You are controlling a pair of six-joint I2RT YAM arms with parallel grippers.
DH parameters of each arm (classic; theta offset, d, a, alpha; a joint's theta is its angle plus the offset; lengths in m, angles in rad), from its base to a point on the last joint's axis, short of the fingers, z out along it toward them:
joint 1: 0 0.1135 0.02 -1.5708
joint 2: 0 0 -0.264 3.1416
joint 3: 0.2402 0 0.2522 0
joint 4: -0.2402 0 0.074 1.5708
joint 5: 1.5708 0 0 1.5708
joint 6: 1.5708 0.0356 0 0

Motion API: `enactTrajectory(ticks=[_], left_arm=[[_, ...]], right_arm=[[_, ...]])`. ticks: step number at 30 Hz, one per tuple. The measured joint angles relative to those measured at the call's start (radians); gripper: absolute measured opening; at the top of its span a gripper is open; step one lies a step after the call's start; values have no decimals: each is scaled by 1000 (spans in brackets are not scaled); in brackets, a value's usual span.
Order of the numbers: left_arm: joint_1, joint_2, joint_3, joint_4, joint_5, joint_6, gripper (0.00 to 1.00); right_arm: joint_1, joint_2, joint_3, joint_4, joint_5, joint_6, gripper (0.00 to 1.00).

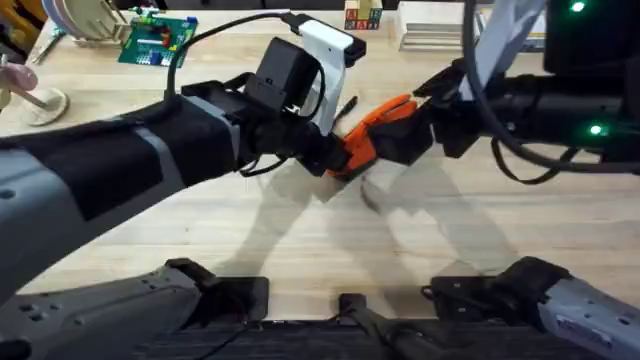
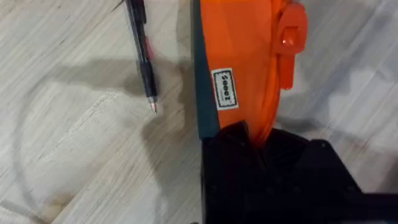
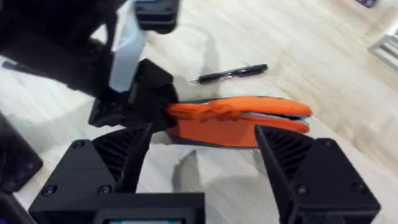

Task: Unzip the bag, pick up the pens from the table one at a time and place them inside, then zip the bag closed.

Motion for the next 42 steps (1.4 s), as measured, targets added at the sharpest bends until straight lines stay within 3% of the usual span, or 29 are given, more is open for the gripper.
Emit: enactTrajectory(ticks=[4,6,10,11,12,29,42], left_arm=[[0,0,0,0,0,0,45],[0,0,1,-8,4,2,259],[-2,0,1,-16,11,0,876],[-2,0,1,-16,12,-4,961],[-2,0,1,-16,13,-4,985],[-2,-14,34,-6,13,-3,995],[-2,-321,53,-60,-22,-3,994]], right_arm=[[-39,-1,0,-29,0,0,996],[-52,-1,0,-41,0,0,996],[-70,-1,0,-58,0,0,997],[-72,-1,0,-64,1,0,997],[-74,-1,0,-70,1,0,996],[-75,-1,43,-121,1,-77,996],[-143,105,221,-250,4,-229,996]])
